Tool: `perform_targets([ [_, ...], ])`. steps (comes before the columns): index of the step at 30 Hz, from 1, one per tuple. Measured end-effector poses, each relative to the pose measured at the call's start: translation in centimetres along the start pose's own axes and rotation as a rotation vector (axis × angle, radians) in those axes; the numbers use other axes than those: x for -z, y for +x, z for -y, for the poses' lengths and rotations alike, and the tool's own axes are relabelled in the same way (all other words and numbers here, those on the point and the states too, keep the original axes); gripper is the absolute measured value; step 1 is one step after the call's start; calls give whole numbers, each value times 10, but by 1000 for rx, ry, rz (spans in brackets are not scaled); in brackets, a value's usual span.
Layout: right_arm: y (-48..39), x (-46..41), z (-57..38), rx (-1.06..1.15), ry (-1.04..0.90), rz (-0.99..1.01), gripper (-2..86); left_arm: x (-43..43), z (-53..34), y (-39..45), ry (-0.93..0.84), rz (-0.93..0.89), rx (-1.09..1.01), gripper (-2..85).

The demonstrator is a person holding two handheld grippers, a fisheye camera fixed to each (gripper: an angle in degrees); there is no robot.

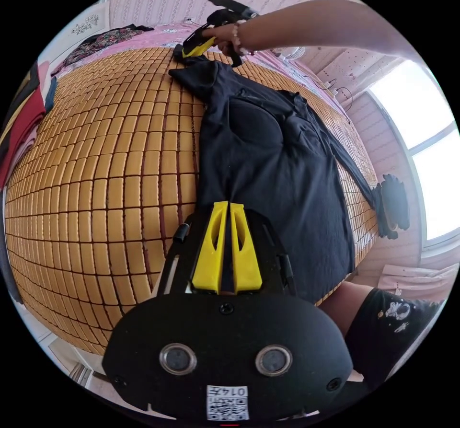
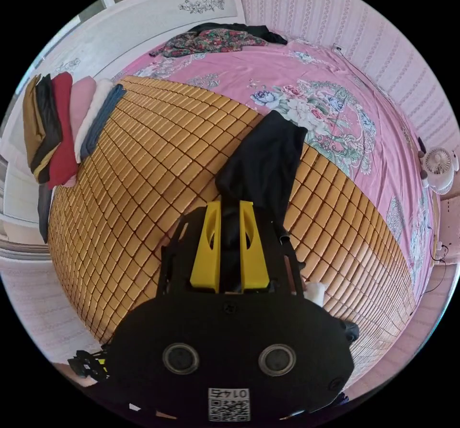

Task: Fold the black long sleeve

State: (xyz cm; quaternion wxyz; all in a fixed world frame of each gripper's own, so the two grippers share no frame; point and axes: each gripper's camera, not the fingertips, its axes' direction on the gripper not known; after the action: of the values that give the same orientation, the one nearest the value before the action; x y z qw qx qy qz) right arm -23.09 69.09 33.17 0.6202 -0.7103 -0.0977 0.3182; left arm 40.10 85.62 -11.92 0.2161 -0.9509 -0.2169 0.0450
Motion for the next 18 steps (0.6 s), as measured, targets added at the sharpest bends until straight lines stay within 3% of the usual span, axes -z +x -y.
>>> perform_targets([
  [1, -2, -20, 11, -44, -78, -61, 41, -4, -9, -5, 13, -5, 2, -10],
  [3, -7, -19, 18, -57, -21, -66, 25, -9, -22, -11, 27, -9, -1, -10],
  [6, -27, -9, 28, 73, -18, 5, 16, -22, -39, -20, 15, -39, -12, -10],
  [8, -52, 46, 22, 354, 157, 302, 15, -29, -53, -25, 20, -33, -26, -10],
  [11, -65, 127, 6, 590, 364, 554, 25, -33, -72, -35, 3, -66, -20, -10],
  [14, -63, 154, 3, 606, 444, 569, 65, -20, -96, -46, 40, -96, -28, -9],
  [18, -59, 127, -1, 571, 338, 490, 86, 9, -133, -71, 86, -55, 5, -4],
])
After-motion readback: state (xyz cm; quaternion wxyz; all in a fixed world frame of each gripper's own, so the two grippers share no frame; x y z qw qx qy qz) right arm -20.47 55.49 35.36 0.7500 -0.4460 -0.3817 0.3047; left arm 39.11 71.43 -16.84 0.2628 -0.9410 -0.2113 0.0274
